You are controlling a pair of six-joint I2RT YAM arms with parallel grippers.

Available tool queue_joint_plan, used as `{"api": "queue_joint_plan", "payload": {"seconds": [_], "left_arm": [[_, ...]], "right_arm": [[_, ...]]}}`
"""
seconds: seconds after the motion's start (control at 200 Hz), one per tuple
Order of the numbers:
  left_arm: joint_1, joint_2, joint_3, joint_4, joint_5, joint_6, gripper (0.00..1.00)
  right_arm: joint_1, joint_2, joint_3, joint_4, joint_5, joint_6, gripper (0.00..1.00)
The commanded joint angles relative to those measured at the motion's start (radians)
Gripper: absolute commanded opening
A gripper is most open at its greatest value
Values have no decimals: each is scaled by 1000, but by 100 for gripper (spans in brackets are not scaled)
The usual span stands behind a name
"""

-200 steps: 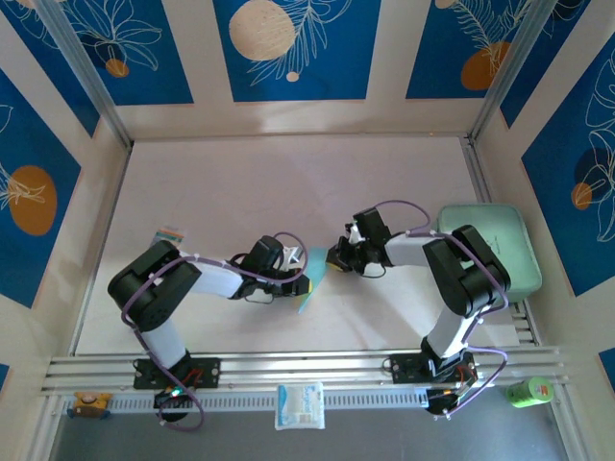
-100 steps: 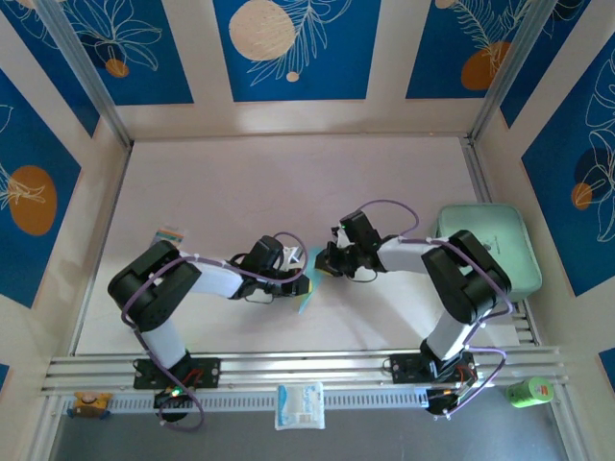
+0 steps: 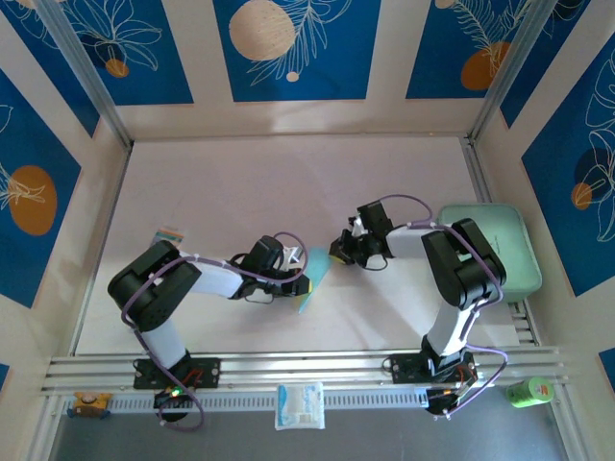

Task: Fold a paper plane with a square sheet of paper (pick it up from the middle)
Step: Fold the wing for the fifth time at the center of the table.

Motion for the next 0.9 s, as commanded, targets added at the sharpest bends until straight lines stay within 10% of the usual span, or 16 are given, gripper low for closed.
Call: {"api": "queue_joint_plan", "payload": {"seconds": [0.0, 0.425, 0.895], "left_arm": [[-1, 42, -61, -220, -17, -8, 0], [-1, 36, -62, -222, -17, -7, 0], [-1, 27, -64, -213, -12, -10, 0]], "right_arm": [[-43, 29, 19, -22, 25, -30, 11], [-91, -83, 85, -71, -15, -59, 12], [176, -176, -98, 35, 4, 87, 8]]}}
